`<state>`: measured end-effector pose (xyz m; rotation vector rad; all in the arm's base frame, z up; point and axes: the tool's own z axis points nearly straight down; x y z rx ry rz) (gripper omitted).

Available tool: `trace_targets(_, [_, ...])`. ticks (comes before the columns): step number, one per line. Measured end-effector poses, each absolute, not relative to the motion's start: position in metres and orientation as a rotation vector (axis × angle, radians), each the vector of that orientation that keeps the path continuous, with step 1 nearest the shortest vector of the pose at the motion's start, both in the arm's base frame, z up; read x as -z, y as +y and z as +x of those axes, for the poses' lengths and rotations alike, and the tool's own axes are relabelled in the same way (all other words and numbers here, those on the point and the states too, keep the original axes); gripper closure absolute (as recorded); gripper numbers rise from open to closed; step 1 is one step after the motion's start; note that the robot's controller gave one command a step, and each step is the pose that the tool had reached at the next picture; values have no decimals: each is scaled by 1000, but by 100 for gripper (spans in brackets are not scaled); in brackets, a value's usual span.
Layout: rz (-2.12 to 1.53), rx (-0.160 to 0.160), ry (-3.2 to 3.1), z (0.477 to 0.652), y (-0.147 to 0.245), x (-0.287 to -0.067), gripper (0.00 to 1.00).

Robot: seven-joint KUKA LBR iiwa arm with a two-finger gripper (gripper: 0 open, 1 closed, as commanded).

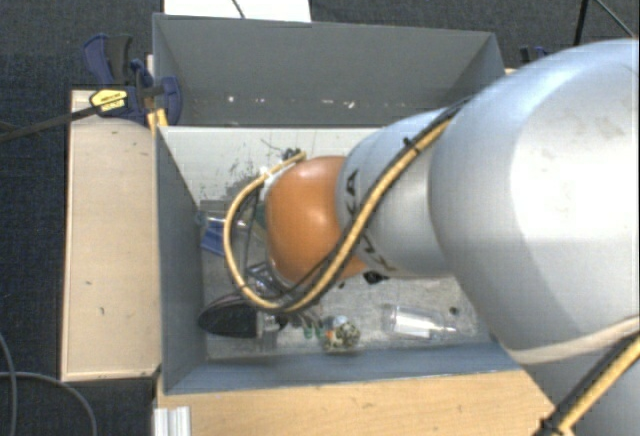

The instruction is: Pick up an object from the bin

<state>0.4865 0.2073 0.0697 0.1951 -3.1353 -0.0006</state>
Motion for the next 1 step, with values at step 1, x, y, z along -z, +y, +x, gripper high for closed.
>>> trace_targets(1, [147, 6, -3148, 497, 209, -233, 100])
